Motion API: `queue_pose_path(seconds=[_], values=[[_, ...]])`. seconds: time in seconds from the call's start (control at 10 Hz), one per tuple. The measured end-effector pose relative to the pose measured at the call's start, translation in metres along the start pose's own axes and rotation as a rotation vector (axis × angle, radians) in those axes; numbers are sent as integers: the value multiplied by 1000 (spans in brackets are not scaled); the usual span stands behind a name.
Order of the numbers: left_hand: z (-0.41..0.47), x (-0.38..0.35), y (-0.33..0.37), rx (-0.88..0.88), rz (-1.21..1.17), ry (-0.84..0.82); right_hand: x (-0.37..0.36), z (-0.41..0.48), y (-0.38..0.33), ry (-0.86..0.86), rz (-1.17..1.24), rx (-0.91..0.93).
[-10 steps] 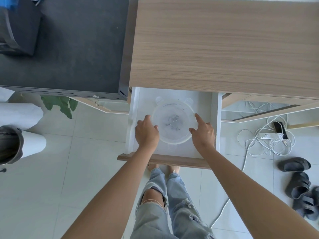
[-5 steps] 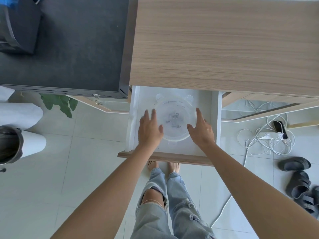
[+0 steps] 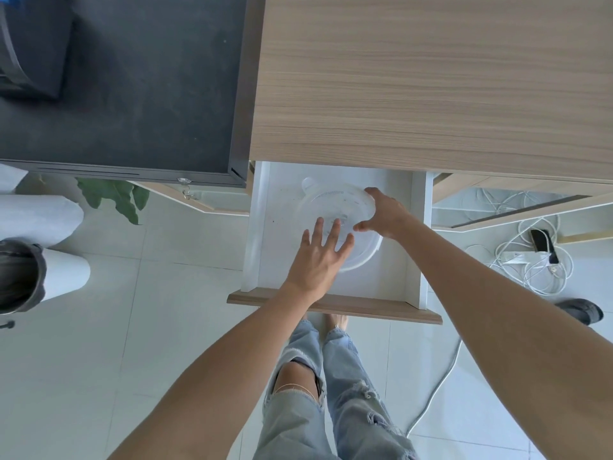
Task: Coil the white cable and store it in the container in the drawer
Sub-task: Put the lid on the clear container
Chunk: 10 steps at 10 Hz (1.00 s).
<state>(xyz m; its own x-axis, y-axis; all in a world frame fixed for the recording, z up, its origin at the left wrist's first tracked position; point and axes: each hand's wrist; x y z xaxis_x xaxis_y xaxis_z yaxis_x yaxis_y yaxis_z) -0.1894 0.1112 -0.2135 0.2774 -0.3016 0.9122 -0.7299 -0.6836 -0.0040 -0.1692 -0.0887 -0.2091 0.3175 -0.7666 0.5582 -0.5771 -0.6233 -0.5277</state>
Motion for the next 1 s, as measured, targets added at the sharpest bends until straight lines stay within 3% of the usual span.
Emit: queue_pose_path(seconds=[0.2, 0.3, 0.5, 0.7, 0.9, 1.0], values=[[-5, 4, -2, 29, -77, 12, -9, -20, -8, 20, -76, -17], [8, 20, -14, 68, -212, 166, -20, -37, -11, -4, -175, -2], [59, 47, -48, 300, -302, -78, -32, -47, -1, -5, -261, 29], [72, 48, -56, 365, -553, -127, -35, -44, -1, 24, -206, 24], [66, 48, -54, 306, -429, -191, -33, -51, -5, 8, -245, 10], [34, 44, -37, 318, -369, -93, -33, -65, -9, 6, -266, 4]])
Point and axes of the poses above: each hand's wrist, its own z-axis towards the middle knuckle, its own x-axis out of the back of the hand, y = z × x, and after that the axes turned 8 degrees about x, right-handed
